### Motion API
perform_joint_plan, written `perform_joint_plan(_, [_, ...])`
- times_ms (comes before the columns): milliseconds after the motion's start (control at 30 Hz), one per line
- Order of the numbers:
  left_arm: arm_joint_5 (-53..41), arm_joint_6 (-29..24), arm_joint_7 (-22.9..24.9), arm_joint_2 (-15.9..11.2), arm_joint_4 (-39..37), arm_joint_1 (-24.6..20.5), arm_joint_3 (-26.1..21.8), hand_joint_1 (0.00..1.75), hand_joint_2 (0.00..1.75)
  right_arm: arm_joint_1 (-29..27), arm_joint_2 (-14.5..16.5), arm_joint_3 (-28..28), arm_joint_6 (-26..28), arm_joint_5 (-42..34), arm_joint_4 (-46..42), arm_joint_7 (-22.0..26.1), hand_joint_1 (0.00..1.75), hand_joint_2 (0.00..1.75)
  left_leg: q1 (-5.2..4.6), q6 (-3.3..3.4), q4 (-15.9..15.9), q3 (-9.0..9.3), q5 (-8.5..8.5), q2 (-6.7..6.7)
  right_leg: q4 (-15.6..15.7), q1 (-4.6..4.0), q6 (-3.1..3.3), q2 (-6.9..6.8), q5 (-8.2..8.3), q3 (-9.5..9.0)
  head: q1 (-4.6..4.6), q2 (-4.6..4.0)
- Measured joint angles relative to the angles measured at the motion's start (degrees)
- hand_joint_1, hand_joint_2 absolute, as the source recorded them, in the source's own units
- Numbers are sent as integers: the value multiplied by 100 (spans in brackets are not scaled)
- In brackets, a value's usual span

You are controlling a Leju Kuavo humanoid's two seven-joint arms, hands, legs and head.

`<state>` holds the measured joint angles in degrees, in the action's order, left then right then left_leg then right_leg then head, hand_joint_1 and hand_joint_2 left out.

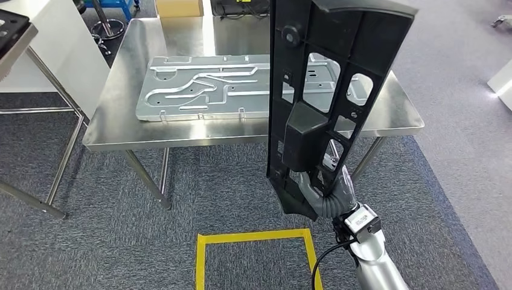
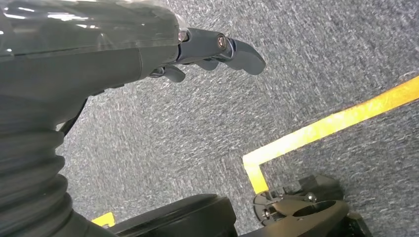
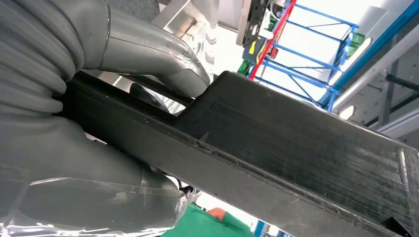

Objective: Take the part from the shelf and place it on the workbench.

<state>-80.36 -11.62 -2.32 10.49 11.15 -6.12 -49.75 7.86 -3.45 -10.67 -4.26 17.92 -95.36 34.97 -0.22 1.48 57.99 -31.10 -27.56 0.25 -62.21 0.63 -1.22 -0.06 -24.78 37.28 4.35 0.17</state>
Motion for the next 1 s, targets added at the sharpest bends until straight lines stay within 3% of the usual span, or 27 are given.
perform_joint_plan(100, [1,-1,-1,-3,0,2,0,0,175,-1,0,3,10,2,-2,1,175,175,-29,-77,19,-9,-50,10,296,-31,74,-3,-18,-119,1,0])
perform_joint_plan(200, [2,-3,-9,-14,5,3,-1,0,175,-21,2,13,28,16,-4,3,175,175,-23,-167,182,-49,-201,16,347,21,148,16,-40,-184,2,0])
perform_joint_plan(300, [11,-3,-32,-17,7,-9,-2,0,175,-43,10,16,32,20,-4,7,175,175,11,-241,1206,-561,-641,8,362,32,206,20,-84,-243,2,0])
perform_joint_plan(333, [15,-4,-37,-17,7,-20,-2,0,175,-59,11,16,32,21,-3,7,175,175,21,-255,1514,-740,-713,8,360,30,211,21,-100,-258,2,0])
perform_joint_plan(367, [17,-4,-37,-17,7,-29,-2,0,175,-75,12,16,32,23,-3,7,175,175,27,-261,1638,-833,-675,9,359,29,210,26,-119,-281,3,0])
perform_joint_plan(400, [19,-4,-33,-17,7,-30,-2,0,175,-86,13,16,32,25,-3,7,175,175,33,-259,1541,-816,-527,9,358,29,205,36,-141,-312,3,0])
perform_joint_plan(467, [16,-3,-18,-18,6,-4,-2,0,175,-96,13,17,34,28,-3,8,175,175,38,-226,857,-540,-58,5,360,30,181,67,-194,-397,3,0])
perform_joint_plan(533, [9,-2,-2,-19,6,33,-2,0,175,-99,13,22,40,27,-8,11,175,175,19,-175,262,-283,182,-1,352,19,137,93,-231,-434,3,0])
perform_joint_plan(633, [-1,1,7,-13,7,46,-1,0,175,-132,13,37,55,28,-42,14,175,175,8,-101,61,-214,124,-7,357,3,58,90,-238,-408,3,0])
perform_joint_plan(700, [-5,1,9,-4,7,49,0,0,175,-148,13,50,63,28,-64,15,175,175,30,-39,13,-169,129,-7,232,7,5,71,-331,-374,2,0])
perform_joint_plan(733, [-7,1,13,0,7,51,0,0,175,-150,13,57,68,28,-75,17,175,175,40,-6,-12,-138,128,-1,14,10,-18,62,-450,-279,2,0])
perform_joint_plan(800, [-8,-3,25,2,7,57,0,0,175,-168,12,71,78,27,-90,20,175,175,34,45,-23,-100,96,12,-709,17,-45,46,-755,97,2,0])
perform_joint_plan(833, [-8,-12,29,2,7,59,0,0,175,-186,11,73,83,26,-93,21,175,175,30,59,-23,-85,74,13,-1065,19,-55,43,-855,305,2,0])
perform_joint_plan(867, [-9,-26,28,2,7,60,0,0,175,-209,11,75,87,26,-93,20,175,175,27,66,-22,-61,48,12,-1266,21,-60,40,-854,447,2,0])
perform_joint_plan(900, [-11,-44,23,2,7,61,0,0,175,-230,11,77,90,27,-95,19,175,175,26,64,-21,-27,20,9,-1248,20,-57,39,-735,481,2,0])
perform_joint_plan(933, [-18,-62,19,3,7,60,1,0,175,-243,11,76,92,27,-97,19,175,175,26,54,-19,22,-14,5,-1020,20,-47,36,-520,409,2,0])
perform_joint_plan(1000, [-34,-93,14,9,6,61,3,0,175,-251,11,78,95,28,-113,18,175,175,16,12,-18,124,-96,4,-257,1,-6,18,-83,78,2,0])
